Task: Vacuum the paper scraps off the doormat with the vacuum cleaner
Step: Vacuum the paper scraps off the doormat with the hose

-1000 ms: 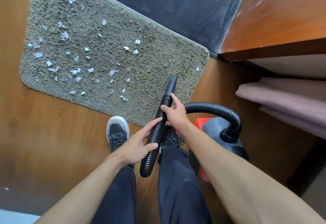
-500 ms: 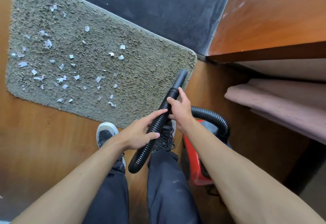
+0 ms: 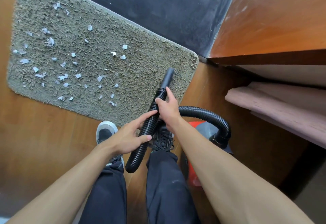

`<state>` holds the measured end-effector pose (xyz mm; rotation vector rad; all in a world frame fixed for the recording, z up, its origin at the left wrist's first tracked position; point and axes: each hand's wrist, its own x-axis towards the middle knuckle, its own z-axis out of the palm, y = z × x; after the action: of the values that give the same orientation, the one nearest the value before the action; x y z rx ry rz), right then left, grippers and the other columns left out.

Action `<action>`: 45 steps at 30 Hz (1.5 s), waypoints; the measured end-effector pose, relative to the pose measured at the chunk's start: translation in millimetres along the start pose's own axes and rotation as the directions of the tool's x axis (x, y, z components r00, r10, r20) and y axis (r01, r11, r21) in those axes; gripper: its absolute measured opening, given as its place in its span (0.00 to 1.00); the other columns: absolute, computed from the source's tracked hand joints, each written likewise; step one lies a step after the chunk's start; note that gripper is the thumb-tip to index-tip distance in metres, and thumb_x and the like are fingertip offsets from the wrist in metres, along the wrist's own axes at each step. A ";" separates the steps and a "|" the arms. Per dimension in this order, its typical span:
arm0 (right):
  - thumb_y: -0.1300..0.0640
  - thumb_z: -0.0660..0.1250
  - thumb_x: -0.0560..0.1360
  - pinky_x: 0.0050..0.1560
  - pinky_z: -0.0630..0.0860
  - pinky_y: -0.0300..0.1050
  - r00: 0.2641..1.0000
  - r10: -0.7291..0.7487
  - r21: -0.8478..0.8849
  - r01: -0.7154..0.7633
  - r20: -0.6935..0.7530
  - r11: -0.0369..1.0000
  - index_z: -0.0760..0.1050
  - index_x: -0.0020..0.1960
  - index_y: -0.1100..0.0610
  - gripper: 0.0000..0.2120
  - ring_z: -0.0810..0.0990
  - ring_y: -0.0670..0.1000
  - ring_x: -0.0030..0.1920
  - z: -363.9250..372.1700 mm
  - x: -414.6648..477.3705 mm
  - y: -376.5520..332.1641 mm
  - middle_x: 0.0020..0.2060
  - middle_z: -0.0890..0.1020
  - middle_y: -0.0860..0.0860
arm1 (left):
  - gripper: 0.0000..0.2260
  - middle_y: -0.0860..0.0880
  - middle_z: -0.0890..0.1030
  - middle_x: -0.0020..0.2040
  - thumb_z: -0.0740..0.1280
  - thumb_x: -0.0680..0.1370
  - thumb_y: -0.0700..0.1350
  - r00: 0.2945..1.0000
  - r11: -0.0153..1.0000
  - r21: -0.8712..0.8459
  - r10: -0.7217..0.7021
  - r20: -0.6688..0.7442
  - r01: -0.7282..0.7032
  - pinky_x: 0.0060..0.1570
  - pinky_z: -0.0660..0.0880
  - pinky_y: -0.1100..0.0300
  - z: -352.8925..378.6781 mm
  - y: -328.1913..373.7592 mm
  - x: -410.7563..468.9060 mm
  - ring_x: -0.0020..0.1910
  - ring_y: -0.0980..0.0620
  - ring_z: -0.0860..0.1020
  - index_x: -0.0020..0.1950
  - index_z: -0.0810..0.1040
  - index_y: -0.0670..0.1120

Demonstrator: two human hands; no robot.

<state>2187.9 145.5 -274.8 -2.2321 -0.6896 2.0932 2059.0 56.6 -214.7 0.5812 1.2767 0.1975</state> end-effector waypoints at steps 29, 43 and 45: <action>0.58 0.64 0.74 0.58 0.77 0.55 0.995 -0.048 -0.113 0.058 0.093 0.992 0.59 0.78 0.46 0.34 0.81 0.56 0.57 10.1 9.2 -9.9 0.61 0.79 0.55 | 0.35 0.55 0.79 0.65 0.69 0.76 0.43 0.993 0.999 -0.038 -0.039 -0.108 0.035 0.67 0.73 0.44 3.5 7.6 -10.2 0.67 0.52 0.75 0.71 0.59 0.76; 0.54 0.65 0.71 0.64 0.75 0.57 0.992 -0.059 -0.249 0.085 0.110 0.965 0.59 0.78 0.49 0.36 0.80 0.54 0.59 68.5 -17.4 10.8 0.64 0.77 0.52 | 0.32 0.45 0.81 0.57 0.67 0.80 0.38 0.988 0.923 -0.362 -0.151 -0.021 0.133 0.50 0.80 0.35 -22.7 -30.9 -51.5 0.54 0.36 0.83 0.70 0.64 0.73; 0.56 0.65 0.72 0.63 0.76 0.57 0.992 -0.058 -0.248 0.085 0.113 0.965 0.60 0.78 0.50 0.35 0.80 0.54 0.57 75.7 -22.5 15.8 0.61 0.78 0.53 | 0.32 0.44 0.81 0.58 0.66 0.81 0.37 0.988 0.918 -0.370 -0.155 -0.005 0.142 0.50 0.81 0.38 -25.6 -38.6 -60.3 0.54 0.37 0.83 0.71 0.64 0.72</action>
<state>2120.5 102.2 -266.4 -2.1849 -1.0841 2.2125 2010.3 4.6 -188.1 0.1568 1.2711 0.3136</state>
